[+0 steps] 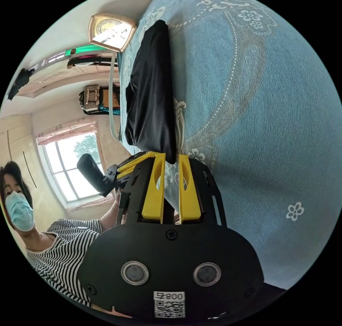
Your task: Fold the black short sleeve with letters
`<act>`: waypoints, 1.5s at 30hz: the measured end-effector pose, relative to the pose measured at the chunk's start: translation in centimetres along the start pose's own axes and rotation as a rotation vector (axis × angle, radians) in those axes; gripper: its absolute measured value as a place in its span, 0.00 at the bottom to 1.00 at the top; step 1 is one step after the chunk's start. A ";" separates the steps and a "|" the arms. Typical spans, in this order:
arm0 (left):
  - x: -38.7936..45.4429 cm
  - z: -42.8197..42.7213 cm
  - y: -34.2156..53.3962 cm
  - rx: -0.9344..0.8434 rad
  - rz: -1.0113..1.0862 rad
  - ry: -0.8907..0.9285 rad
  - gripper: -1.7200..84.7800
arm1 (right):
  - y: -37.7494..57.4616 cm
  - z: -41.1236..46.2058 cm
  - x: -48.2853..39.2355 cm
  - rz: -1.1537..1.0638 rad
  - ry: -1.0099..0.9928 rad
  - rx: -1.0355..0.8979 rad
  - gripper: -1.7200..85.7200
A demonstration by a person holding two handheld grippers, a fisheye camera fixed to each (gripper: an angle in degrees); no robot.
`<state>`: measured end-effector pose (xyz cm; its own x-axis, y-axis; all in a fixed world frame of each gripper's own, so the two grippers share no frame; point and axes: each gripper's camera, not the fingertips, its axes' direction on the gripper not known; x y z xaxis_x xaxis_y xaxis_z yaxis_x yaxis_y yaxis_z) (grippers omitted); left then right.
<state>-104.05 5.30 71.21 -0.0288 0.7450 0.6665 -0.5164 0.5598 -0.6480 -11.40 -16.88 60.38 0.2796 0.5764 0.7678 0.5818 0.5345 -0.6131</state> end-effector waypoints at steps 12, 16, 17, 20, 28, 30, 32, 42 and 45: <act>-4.7 -2.3 3.5 0.125 -0.220 0.228 0.05 | 4.4 -4.1 3.3 0.005 -0.039 -0.028 0.05; -9.2 -3.0 7.1 0.248 -0.440 0.505 0.06 | 6.5 -6.3 3.7 -0.011 -0.150 -0.006 0.04; -10.4 -3.0 8.3 0.292 -0.505 0.592 0.07 | 7.2 -7.2 3.7 -0.019 -0.198 0.006 0.04; -13.0 -2.5 11.1 0.425 -0.675 0.799 0.09 | 8.7 -9.4 3.3 -0.045 -0.270 0.035 0.04; -15.8 -0.5 14.8 0.660 -0.911 1.055 0.14 | 12.2 -14.0 1.9 -0.117 -0.340 0.052 0.04; -16.0 -0.6 14.7 0.690 -0.926 1.054 0.16 | 13.4 -15.4 1.7 -0.137 -0.342 0.054 0.04; -16.3 -0.9 14.4 0.698 -0.939 1.029 0.17 | 14.4 -16.4 1.6 -0.147 -0.345 0.056 0.04; -17.3 -1.9 14.5 0.814 -1.053 0.912 0.10 | 20.6 -23.2 3.0 -0.156 -0.363 0.084 0.04; -16.3 -2.3 13.5 0.798 -1.018 0.894 0.07 | 23.0 -25.3 4.0 -0.146 -0.363 0.096 0.04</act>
<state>-108.57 1.58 50.70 0.9459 0.3164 0.0724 -0.3125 0.8274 0.4666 22.43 -17.94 54.02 -0.0982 0.6618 0.7432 0.5166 0.6722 -0.5304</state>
